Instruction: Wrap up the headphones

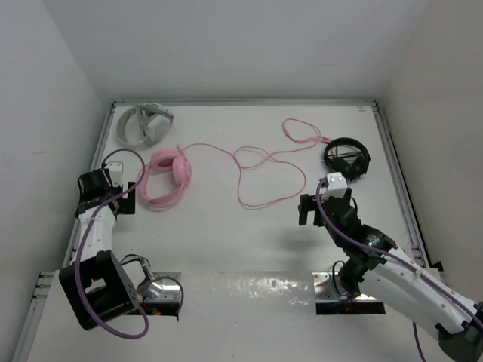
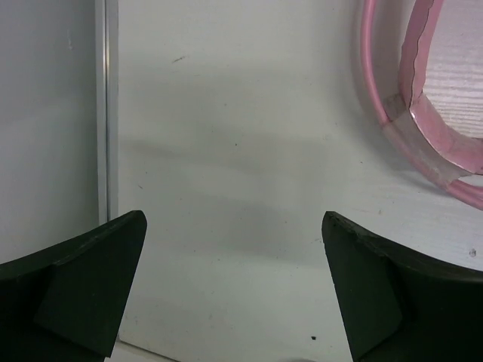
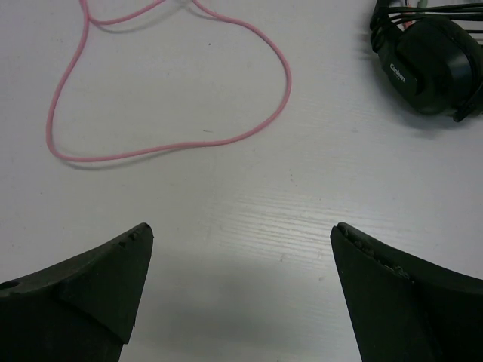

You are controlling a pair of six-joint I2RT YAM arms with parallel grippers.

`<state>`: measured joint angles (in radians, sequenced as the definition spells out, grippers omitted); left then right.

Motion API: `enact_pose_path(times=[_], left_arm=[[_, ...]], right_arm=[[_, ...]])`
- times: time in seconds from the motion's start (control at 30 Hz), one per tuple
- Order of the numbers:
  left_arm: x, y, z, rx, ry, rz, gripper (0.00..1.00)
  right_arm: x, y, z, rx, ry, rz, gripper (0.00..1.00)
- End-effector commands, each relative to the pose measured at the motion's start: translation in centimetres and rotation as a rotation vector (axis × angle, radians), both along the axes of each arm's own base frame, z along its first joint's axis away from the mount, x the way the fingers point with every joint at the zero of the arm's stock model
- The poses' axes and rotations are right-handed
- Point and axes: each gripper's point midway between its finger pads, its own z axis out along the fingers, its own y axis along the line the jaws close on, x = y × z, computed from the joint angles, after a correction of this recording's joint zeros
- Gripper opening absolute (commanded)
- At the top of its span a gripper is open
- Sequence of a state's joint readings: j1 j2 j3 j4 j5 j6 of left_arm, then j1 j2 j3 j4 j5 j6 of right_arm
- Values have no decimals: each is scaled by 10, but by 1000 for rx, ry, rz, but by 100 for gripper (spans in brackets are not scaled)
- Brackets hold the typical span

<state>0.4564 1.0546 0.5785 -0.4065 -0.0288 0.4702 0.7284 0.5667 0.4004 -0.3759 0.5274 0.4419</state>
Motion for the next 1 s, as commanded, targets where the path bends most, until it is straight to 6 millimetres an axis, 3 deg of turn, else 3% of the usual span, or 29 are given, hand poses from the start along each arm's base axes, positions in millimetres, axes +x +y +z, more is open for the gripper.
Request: enact_pose_path(times=[0.0, 0.17, 0.33, 0.43, 0.47, 0.53, 0.57, 0.63, 0.8, 0.9, 0.97], left_arm=[[16, 7, 14, 8, -90, 24, 100], [18, -8, 11, -52, -79, -72, 100], [16, -25, 0, -109, -23, -199, 100], [33, -30, 4, -172, -32, -242, 100], [45, -24, 13, -162, -47, -234, 100], [48, -23, 1, -217, 15, -224, 100], [57, -23, 5, -237, 8, -234, 100], [59, -32, -3, -302, 42, -260, 100], [83, -56, 13, -360, 10, -339, 100], [95, -73, 24, -339, 3, -388, 100], [97, -77, 15, -253, 45, -373, 100]], right_arm=[[13, 9, 32, 46, -91, 11, 99], [17, 39, 65, 92, -127, 150, 99], [25, 31, 56, 41, -125, 98, 99], [28, 36, 46, 11, -108, 126, 99], [30, 41, 41, -3, -93, 141, 99], [31, 50, 37, -12, -66, 184, 99], [31, 52, 34, -15, -49, 189, 99], [32, 58, 22, -20, -14, 203, 99], [35, 64, 9, -64, 30, 234, 99], [35, 68, 6, -53, 45, 244, 99], [36, 70, 6, -46, 35, 248, 99]])
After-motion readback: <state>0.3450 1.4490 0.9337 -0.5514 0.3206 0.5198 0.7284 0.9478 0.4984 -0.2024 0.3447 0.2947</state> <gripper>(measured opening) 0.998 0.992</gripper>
